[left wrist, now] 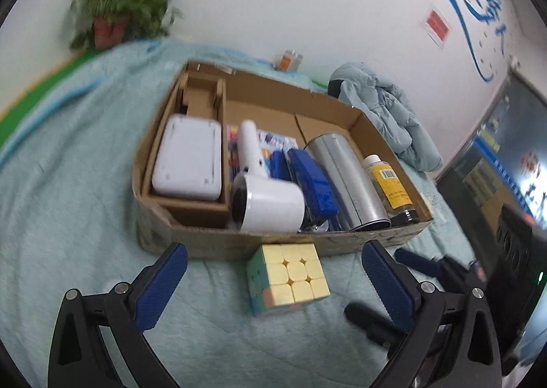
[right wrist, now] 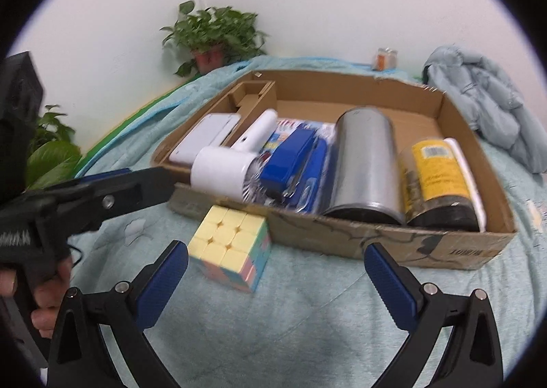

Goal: Organize rigid objects
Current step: 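Grasp the pastel Rubik's cube with both grippers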

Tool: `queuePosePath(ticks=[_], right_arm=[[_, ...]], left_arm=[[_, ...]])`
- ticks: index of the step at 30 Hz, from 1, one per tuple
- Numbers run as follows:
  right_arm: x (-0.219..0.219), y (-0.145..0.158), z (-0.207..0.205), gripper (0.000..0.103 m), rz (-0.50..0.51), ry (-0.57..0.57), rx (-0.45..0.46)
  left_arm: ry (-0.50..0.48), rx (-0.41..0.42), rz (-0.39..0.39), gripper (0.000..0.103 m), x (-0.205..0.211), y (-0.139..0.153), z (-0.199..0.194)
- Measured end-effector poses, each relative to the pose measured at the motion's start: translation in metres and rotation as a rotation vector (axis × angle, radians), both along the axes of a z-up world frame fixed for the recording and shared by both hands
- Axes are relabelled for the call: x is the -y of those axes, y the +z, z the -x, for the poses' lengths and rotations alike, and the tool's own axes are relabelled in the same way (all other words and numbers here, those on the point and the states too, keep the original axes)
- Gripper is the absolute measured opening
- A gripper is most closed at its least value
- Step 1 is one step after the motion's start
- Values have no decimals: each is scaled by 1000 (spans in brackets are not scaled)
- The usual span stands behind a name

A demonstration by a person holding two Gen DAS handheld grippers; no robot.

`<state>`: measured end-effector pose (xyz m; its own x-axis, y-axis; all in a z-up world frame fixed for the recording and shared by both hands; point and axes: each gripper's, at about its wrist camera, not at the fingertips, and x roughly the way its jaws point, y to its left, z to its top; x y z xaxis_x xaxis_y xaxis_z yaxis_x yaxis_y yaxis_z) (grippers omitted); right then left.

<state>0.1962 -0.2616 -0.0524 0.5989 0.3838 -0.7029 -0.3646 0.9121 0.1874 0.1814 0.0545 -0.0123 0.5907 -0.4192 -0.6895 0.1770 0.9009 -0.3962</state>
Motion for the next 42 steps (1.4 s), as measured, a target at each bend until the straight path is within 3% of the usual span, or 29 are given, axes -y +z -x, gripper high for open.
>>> queuePosePath(ticks=[4,9,14,16,18,21,28,33,36,42], right_arm=[[-8,-21,1,103,-73,134,-82],[-26,-36,-4,103,-90,237,-96],[-38,-44,-24,103,-66,256,-99],[-42,-51,-31,97,-65,274,-102],[-42,-55,-36,84,-107,293,-110],[-39,-52,-29,80,-86,293,-91],[-14,-37,20,80,-113,316,-109],[-5,-38,44,80,-103,347,-133],[-3,-44,43,80,-68,346,-137],[-17,-61,32,79,-16,360,-166]], left_arm=[[8,-147,110,101,-8,-32,-17],[-47,-231,151,84,-1,-57,-33],[-107,-278,169,68,20,-76,-44],[-116,-279,176,67,23,-81,-45],[-120,-277,194,66,24,-83,-45],[-129,-289,200,66,26,-81,-35],[-180,-340,228,67,40,-75,17],[-163,-383,228,70,41,-81,34],[-146,-395,255,70,36,-82,36],[-157,-376,209,70,40,-81,38]])
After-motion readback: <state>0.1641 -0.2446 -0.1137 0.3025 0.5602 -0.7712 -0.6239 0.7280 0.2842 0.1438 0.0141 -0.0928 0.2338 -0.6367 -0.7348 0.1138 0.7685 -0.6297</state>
